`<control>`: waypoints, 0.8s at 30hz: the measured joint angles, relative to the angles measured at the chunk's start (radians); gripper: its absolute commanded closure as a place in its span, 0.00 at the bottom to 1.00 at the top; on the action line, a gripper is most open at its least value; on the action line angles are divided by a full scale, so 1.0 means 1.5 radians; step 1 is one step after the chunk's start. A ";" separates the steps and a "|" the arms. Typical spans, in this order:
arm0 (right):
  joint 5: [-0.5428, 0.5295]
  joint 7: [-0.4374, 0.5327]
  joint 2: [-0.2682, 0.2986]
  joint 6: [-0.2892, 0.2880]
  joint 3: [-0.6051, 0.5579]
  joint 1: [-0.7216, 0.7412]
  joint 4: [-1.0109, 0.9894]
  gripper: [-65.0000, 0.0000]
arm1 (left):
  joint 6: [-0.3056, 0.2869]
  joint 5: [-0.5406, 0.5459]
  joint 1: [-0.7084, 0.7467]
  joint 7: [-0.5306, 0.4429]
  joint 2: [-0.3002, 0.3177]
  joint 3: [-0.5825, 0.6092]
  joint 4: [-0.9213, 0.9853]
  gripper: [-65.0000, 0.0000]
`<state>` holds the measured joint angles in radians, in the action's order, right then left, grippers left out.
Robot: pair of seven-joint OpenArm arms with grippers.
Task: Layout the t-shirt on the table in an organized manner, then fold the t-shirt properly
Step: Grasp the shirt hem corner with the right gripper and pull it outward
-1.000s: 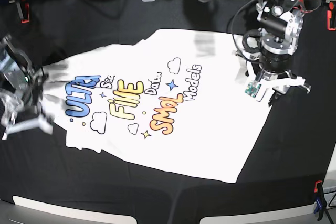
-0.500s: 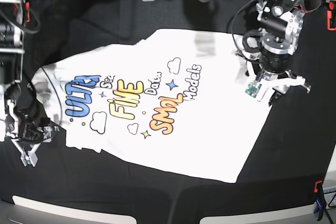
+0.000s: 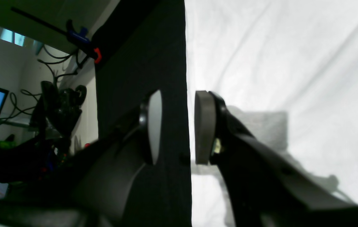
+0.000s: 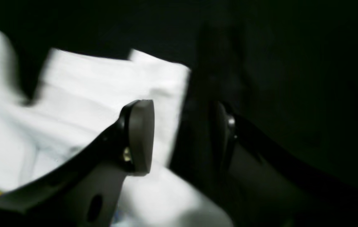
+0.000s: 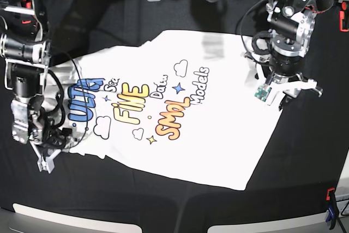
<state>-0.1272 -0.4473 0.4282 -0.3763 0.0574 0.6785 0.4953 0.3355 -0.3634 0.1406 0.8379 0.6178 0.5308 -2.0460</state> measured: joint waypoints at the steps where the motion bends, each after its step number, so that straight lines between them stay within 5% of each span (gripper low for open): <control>1: 0.004 0.006 -0.003 0.007 0.000 0.000 -0.012 0.60 | 0.000 0.000 0.000 0.000 0.000 0.000 0.000 0.74; 15: 0.020 0.066 -0.076 0.027 0.003 0.002 -0.064 0.61 | 0.000 0.001 0.000 0.000 0.000 0.000 0.000 0.74; 20: 0.030 0.021 -0.075 0.015 0.003 0.001 -0.037 0.97 | 0.000 0.001 0.000 0.000 0.000 0.000 0.000 0.74; 24: 0.060 -0.012 -0.075 0.014 0.002 -0.006 0.015 1.00 | 0.000 0.001 0.000 0.000 0.000 0.000 0.000 0.74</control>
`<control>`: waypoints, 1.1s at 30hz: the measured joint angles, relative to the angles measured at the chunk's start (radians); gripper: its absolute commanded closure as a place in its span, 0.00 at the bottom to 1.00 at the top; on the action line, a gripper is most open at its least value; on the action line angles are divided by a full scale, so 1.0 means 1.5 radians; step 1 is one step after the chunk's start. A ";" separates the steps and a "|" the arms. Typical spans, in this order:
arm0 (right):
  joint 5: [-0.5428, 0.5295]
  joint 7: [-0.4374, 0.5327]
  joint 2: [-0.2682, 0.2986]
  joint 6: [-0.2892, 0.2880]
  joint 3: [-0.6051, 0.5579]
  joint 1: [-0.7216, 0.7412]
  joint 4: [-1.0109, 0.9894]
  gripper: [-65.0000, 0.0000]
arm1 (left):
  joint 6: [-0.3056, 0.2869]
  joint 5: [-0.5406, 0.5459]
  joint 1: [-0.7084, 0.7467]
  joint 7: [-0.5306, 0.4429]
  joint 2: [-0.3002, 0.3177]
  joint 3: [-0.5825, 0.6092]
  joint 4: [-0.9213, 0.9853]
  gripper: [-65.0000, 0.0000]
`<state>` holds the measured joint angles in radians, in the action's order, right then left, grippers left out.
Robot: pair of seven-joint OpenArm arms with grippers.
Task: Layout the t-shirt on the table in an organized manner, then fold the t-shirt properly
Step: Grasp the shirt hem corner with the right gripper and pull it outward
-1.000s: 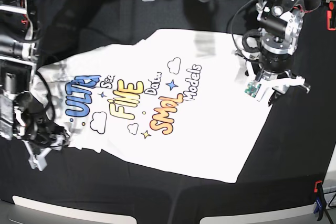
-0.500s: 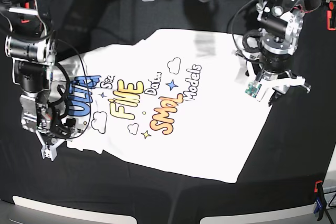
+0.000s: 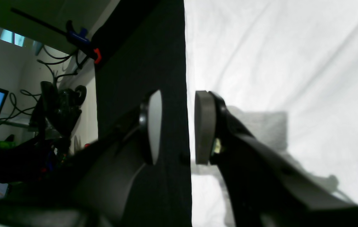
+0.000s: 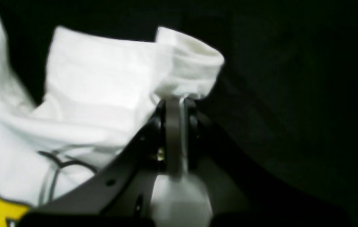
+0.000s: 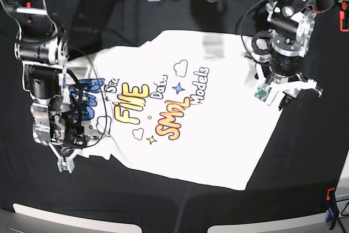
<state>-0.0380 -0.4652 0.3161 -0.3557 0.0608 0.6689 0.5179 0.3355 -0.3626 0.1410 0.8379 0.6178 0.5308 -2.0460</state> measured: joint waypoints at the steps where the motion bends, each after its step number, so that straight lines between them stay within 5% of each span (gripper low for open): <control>1: 0.002 -0.005 0.000 -0.004 0.000 -0.003 0.013 1.00 | 0.000 0.000 0.000 0.000 0.000 0.000 0.000 0.74; 10: 0.062 0.006 0.013 0.024 0.000 0.019 0.040 1.00 | 0.000 0.000 0.000 0.000 0.000 0.000 0.000 0.74; 20: 0.061 -0.029 0.078 0.028 0.000 0.199 0.043 1.00 | 0.000 -0.002 0.000 0.000 0.000 0.000 0.000 0.74; 29: 0.063 0.015 0.056 0.028 0.000 0.211 0.030 1.00 | 0.000 0.000 0.000 0.000 0.000 0.000 0.000 0.74; 30: 0.081 0.027 0.052 0.028 0.000 0.210 0.025 0.99 | 0.000 -0.001 0.000 0.000 0.000 0.000 0.000 0.74; 33: 0.102 0.051 0.044 0.028 -0.002 0.206 0.022 0.69 | 0.000 0.000 0.000 0.000 0.000 0.000 0.000 0.74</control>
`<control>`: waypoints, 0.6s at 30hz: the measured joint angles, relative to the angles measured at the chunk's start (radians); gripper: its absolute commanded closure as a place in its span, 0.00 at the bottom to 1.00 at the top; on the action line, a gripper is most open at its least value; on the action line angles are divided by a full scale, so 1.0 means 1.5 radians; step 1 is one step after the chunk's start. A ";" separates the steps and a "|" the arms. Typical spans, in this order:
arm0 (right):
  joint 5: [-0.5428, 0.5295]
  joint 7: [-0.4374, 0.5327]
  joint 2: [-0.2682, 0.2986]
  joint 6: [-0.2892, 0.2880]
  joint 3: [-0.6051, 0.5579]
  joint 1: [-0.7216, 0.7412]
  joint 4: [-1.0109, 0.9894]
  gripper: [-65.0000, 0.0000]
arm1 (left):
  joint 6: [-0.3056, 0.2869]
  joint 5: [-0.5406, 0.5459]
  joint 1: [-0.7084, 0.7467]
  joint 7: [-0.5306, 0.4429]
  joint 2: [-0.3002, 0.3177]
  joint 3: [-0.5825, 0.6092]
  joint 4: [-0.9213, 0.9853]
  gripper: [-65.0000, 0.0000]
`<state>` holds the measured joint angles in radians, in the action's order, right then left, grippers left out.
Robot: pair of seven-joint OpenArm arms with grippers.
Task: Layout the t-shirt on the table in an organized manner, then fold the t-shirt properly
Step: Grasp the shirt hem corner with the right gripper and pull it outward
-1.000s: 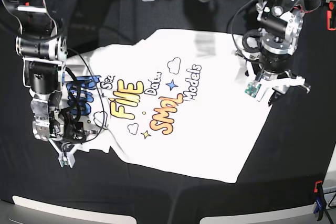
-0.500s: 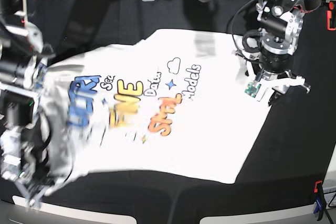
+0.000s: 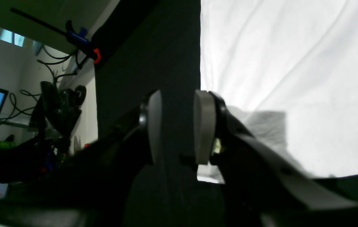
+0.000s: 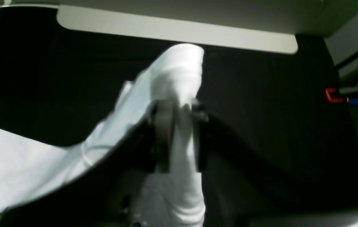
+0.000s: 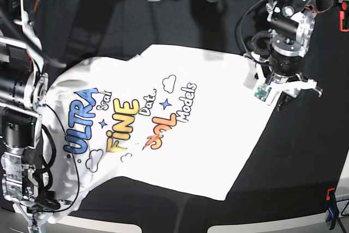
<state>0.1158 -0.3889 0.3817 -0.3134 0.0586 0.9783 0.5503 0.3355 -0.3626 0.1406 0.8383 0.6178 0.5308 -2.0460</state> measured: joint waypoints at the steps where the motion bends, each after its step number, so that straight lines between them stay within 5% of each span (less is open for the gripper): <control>1: 0.000 0.000 -0.002 0.000 -0.001 0.000 0.000 0.63 | 0.000 0.000 0.000 0.000 0.000 0.000 0.000 0.74; 5: -0.012 -0.018 0.001 0.000 -0.001 0.002 0.000 0.61 | 0.000 0.000 0.000 0.000 0.000 0.000 0.000 0.74; 8: -0.102 -0.130 0.006 -0.006 -0.001 0.003 0.001 0.61 | 0.000 0.000 0.000 0.000 0.000 0.000 0.000 0.74; 10: -0.155 -0.184 0.009 -0.095 0.000 -0.003 0.020 0.61 | 0.000 0.000 0.000 0.000 0.000 0.000 0.000 0.74; 12: -0.236 -0.247 0.007 -0.261 -0.002 -0.014 0.058 0.61 | 0.000 -0.001 0.000 -0.001 0.000 0.000 0.000 0.74; 18: -0.427 -0.419 -0.001 -0.252 -0.003 -0.135 0.345 0.61 | 0.001 -0.001 0.001 -0.002 0.002 -0.001 0.000 0.74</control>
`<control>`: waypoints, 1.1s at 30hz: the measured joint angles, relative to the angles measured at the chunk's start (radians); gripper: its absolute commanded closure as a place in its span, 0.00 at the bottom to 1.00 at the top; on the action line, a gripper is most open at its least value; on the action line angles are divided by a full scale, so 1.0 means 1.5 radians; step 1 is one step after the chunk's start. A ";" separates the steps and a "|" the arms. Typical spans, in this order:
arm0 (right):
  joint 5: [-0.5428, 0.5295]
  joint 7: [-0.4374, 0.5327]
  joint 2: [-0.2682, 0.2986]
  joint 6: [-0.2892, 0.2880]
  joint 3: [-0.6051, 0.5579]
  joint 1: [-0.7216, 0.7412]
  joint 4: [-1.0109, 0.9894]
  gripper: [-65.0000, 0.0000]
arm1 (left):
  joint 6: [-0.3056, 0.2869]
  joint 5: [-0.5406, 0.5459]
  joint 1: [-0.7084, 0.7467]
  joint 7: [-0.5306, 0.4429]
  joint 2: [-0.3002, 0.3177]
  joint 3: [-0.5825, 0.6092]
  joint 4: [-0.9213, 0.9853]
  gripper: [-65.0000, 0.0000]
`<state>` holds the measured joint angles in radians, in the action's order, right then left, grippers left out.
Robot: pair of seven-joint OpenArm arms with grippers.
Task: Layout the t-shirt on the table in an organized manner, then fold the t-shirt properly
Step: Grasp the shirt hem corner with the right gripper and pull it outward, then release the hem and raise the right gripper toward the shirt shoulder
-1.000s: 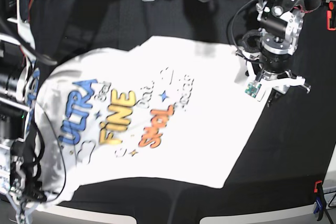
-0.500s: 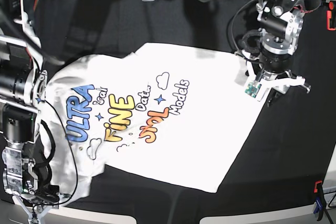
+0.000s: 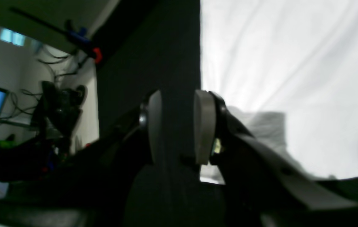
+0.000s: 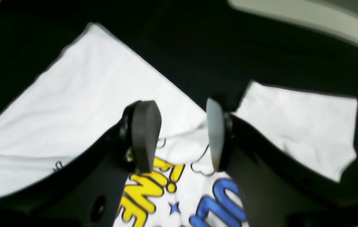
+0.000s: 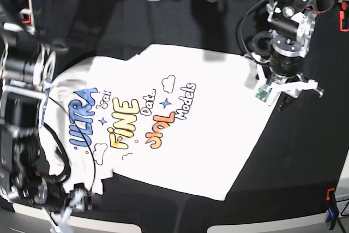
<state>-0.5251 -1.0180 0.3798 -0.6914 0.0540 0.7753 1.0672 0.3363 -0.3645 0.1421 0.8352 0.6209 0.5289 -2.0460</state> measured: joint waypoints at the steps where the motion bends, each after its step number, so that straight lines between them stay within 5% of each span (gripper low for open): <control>1: -0.012 -0.033 0.002 0.001 0.000 -0.033 0.064 0.61 | 0.000 0.001 0.000 0.000 -0.001 0.000 0.000 0.74; 3: -0.022 -0.092 0.004 -0.002 0.001 -0.106 0.200 0.61 | -0.002 0.003 0.001 -0.001 -0.004 0.001 0.000 0.74; 8: -0.032 -0.079 -0.001 -0.006 -0.001 -0.283 0.491 0.61 | -0.003 0.000 0.000 0.000 0.000 0.000 0.000 0.74; 18: 0.004 -0.082 -0.045 -0.002 -0.002 -0.579 0.675 0.61 | -0.003 0.002 -0.001 0.000 -0.002 0.001 0.000 0.74; 23: 0.037 -0.076 -0.031 -0.003 -0.030 -0.708 0.725 0.61 | -0.003 0.002 -0.001 -0.001 -0.003 0.001 0.000 0.74; 29: 0.345 0.075 0.068 -0.003 -0.145 -0.774 0.724 0.61 | -0.004 0.002 -0.001 -0.001 -0.002 0.001 0.000 0.74; 33: 0.477 0.152 0.179 0.080 -0.247 -0.772 0.700 0.61 | -0.004 0.009 -0.001 0.000 -0.004 0.001 0.000 0.74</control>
<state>0.1905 -0.7902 0.6487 -0.5709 -0.3161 -0.3824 2.1178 0.3302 -0.3508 0.1410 0.8349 0.6155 0.5308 -2.0460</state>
